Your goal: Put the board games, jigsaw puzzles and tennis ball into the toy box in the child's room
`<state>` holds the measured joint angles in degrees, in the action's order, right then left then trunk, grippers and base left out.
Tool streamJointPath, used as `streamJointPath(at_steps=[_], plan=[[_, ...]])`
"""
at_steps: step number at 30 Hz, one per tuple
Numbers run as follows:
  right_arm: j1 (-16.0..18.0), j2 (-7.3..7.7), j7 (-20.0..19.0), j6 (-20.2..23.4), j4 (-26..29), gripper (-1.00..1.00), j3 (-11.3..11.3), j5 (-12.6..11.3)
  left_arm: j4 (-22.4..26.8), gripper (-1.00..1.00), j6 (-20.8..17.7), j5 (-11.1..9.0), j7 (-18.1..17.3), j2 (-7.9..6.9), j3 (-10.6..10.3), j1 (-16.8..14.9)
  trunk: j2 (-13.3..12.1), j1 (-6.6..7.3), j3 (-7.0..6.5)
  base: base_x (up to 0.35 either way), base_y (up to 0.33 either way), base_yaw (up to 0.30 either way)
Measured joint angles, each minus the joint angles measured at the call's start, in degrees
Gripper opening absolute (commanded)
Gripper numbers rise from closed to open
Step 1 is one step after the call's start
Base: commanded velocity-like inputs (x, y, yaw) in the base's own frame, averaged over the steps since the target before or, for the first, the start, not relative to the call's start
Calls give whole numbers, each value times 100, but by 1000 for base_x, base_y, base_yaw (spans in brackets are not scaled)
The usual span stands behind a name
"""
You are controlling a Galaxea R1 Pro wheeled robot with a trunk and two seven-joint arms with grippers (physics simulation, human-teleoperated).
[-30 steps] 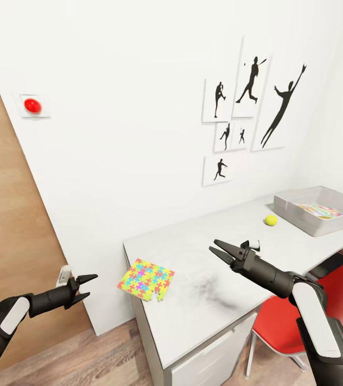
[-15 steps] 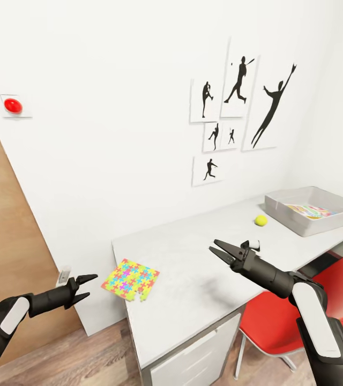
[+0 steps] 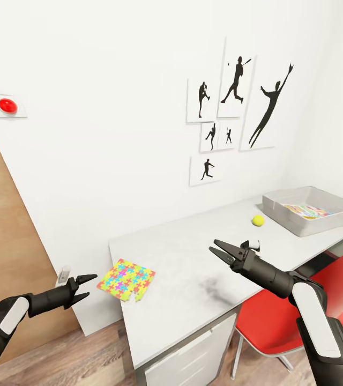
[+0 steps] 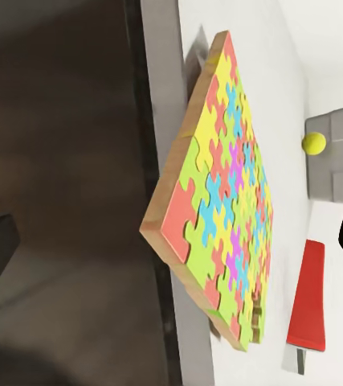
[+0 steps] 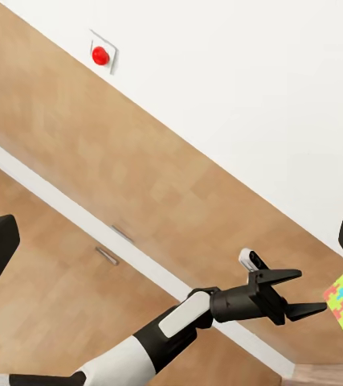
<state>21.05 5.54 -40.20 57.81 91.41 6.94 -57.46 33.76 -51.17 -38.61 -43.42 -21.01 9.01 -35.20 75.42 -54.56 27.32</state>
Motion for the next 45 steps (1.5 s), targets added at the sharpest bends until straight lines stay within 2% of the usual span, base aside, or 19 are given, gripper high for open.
streamJointPath(at_steps=[22, 32, 45], plan=[[0, 0, -13, -2, 0, 100, 2, 7, 0, 100, 0, 0, -12, -10, 0, 0, 0, 0, 0, 0, -76, 0], [0, 0, -9, -5, 0, 100, 0, 8, 0, 100, 0, 11, -388, -12, -7, 0, 0, 0, 0, 7, 0, 0], [0, 0, -5, -4, 0, 100, -2, 7, 0, 100, 0, 20, -431, -14, -7, 0, 0, 0, 0, 42, 14, 0]])
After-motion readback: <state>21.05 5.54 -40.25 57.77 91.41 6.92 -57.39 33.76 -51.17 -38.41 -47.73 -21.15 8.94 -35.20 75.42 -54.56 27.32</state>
